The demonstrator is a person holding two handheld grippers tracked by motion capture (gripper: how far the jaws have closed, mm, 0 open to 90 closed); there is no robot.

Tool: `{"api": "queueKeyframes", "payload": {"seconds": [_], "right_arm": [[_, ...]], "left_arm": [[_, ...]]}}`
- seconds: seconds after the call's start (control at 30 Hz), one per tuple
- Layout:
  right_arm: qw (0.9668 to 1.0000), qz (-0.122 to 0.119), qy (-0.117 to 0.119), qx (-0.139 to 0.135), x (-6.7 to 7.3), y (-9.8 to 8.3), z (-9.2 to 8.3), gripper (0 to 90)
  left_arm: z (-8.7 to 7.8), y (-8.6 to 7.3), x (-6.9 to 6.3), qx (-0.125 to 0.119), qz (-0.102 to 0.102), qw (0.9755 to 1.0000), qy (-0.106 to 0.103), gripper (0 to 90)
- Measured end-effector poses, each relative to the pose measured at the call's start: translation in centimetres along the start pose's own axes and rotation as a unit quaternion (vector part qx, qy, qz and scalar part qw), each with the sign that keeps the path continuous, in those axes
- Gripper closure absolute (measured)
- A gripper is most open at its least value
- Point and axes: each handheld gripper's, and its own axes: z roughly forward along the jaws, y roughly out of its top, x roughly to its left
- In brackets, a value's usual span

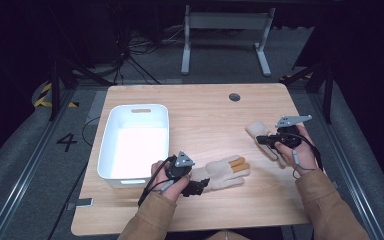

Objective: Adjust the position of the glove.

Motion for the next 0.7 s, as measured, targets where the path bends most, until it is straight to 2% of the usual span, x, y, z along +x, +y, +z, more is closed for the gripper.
{"api": "queueKeyframes", "payload": {"seconds": [0.13,0.23,0.3,0.33,0.4,0.5,0.63,0.67,0.7], "right_arm": [[1.0000,-0.001,0.007,-0.002,0.2,0.0,0.3,89.6],[0.9999,-0.006,0.012,-0.002,0.3,0.1,0.5,89.6],[0.9999,-0.007,0.013,0.000,0.4,0.2,0.5,89.5],[0.9998,-0.012,0.016,0.003,0.6,0.3,0.7,88.9],[0.9997,-0.013,0.020,0.006,0.7,0.3,0.9,87.9],[0.9986,-0.026,0.032,0.031,1.0,0.5,2.0,87.8],[0.9977,-0.036,0.039,0.043,1.5,0.8,2.7,88.1],[0.9977,-0.036,0.039,0.043,1.5,0.8,2.7,88.1],[0.9959,-0.040,0.054,0.060,1.7,0.9,3.3,88.1]], "left_arm": [[0.0,0.0,0.1,0.005,0.007,1.0000,0.005,21.3],[-0.2,0.2,0.1,0.009,0.003,0.9999,0.010,21.7],[-0.6,0.3,0.1,0.024,-0.002,0.9997,-0.004,21.9],[-0.8,0.4,0.0,0.041,0.002,0.9990,-0.020,21.4],[-1.0,0.5,-0.4,0.046,0.009,0.9986,-0.026,21.3],[-0.8,0.5,-0.8,0.048,0.016,0.9985,-0.022,21.8],[-0.7,0.4,-1.0,0.048,0.018,0.9985,-0.016,21.5],[-0.7,0.3,-1.1,0.045,0.022,0.9986,-0.017,21.5],[-0.7,0.2,-1.1,0.044,0.039,0.9982,-0.012,21.0]]}}
